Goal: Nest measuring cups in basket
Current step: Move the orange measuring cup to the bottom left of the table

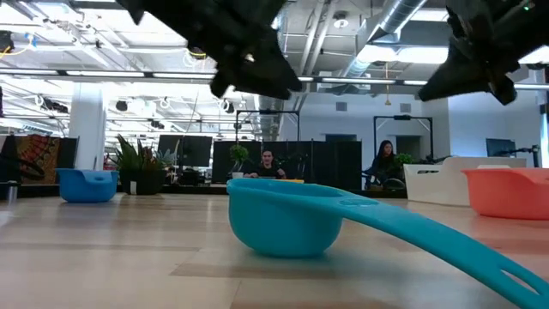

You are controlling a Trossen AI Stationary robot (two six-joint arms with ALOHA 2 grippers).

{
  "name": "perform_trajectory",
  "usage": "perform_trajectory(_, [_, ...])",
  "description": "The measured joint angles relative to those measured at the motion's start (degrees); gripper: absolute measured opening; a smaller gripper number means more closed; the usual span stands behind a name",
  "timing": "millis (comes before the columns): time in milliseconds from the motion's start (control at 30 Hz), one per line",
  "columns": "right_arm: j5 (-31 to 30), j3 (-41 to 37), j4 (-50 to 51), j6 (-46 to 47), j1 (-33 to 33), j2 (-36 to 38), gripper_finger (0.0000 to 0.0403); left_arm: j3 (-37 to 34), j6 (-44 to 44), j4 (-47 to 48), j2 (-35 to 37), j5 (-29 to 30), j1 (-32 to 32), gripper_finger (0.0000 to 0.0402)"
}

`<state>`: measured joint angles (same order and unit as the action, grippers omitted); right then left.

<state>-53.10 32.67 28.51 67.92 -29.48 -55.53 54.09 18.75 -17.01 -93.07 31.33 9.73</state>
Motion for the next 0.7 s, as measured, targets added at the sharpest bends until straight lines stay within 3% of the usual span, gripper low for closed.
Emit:
perform_trajectory(100, [0.27,0.05,5.35,3.64,0.27,0.02,0.0048,2.51,1.04,-0.05,-2.97,-4.52,-2.21,0.0129])
perform_trajectory(233, [5.04,2.22,15.2,8.98,1.7,0.01,0.0027,5.96,1.94,-1.16,-6.79,-10.78,-5.27,0.0129])
perform_trajectory(400, [8.49,6.65,23.36,10.32,1.67,-1.18,0.0009,11.26,1.84,-0.78,-12.42,-13.13,-6.81,0.0129])
perform_trajectory(700, [14.86,12.57,37.17,13.48,1.36,-1.94,0.0056,22.96,1.78,-0.05,-23.31,-13.13,-6.83,0.0129])
